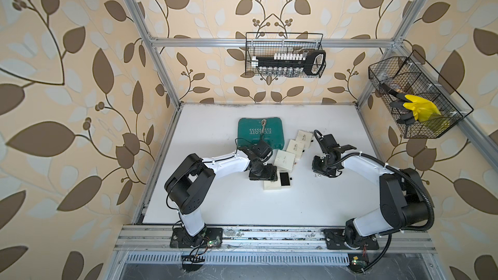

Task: Take out the earrings from the drawer-style jewelry box
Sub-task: Place the earring at the center of the board, then close the drawer of the jewelry box.

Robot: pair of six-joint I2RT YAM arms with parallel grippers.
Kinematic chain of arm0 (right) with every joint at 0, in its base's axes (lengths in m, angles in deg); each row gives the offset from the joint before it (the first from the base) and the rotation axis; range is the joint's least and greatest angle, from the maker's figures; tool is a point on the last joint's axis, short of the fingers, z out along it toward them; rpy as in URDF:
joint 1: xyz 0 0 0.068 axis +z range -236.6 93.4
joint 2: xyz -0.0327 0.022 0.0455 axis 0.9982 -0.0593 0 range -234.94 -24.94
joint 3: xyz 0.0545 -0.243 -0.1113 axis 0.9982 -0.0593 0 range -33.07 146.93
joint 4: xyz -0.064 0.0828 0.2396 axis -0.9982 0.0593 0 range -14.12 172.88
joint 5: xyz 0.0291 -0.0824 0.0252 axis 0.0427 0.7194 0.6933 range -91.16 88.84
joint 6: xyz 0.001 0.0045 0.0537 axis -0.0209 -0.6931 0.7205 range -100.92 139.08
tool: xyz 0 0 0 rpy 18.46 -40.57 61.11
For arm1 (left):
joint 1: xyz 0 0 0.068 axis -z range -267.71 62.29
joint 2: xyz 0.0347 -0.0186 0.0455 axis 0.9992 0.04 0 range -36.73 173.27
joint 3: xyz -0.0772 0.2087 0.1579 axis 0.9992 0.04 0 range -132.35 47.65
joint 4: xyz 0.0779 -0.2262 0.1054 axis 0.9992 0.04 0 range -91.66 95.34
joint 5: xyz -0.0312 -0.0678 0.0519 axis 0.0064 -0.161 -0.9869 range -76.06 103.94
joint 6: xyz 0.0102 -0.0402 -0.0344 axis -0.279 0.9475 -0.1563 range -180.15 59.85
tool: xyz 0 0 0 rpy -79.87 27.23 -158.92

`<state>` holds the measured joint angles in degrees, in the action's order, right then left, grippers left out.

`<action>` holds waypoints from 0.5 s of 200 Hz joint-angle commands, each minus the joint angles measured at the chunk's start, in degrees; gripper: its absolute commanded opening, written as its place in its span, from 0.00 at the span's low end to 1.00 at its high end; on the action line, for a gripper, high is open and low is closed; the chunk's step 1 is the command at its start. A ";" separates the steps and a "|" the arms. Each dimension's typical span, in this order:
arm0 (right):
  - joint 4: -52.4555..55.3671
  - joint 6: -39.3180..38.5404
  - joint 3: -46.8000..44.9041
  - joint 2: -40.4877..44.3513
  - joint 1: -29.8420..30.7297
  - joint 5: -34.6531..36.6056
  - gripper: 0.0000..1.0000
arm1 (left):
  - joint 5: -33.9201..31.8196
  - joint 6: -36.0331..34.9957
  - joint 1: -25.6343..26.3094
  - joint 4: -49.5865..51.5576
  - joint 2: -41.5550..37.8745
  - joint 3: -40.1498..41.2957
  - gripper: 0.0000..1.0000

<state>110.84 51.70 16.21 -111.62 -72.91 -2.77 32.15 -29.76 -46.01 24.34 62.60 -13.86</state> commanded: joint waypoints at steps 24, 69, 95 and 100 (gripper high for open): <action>1.48 -3.88 1.07 2.34 7.47 -1.66 0.25 | 1.32 -0.36 0.50 -0.78 -1.39 0.70 0.81; -2.88 -3.50 0.79 -1.22 13.41 -8.78 0.25 | 2.02 -0.60 0.59 -0.67 -0.20 0.15 0.81; -5.08 -4.47 2.69 -4.92 17.28 -14.24 0.24 | 2.28 -0.87 0.67 -0.86 0.36 0.24 0.81; -5.44 -4.50 3.18 -5.70 17.92 -15.30 0.24 | 2.26 -0.93 0.67 -0.82 0.48 0.21 0.81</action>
<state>107.82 48.49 16.80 -114.09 -57.61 -11.36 33.25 -29.76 -45.99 23.73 62.80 -13.82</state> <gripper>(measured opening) 0.246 0.807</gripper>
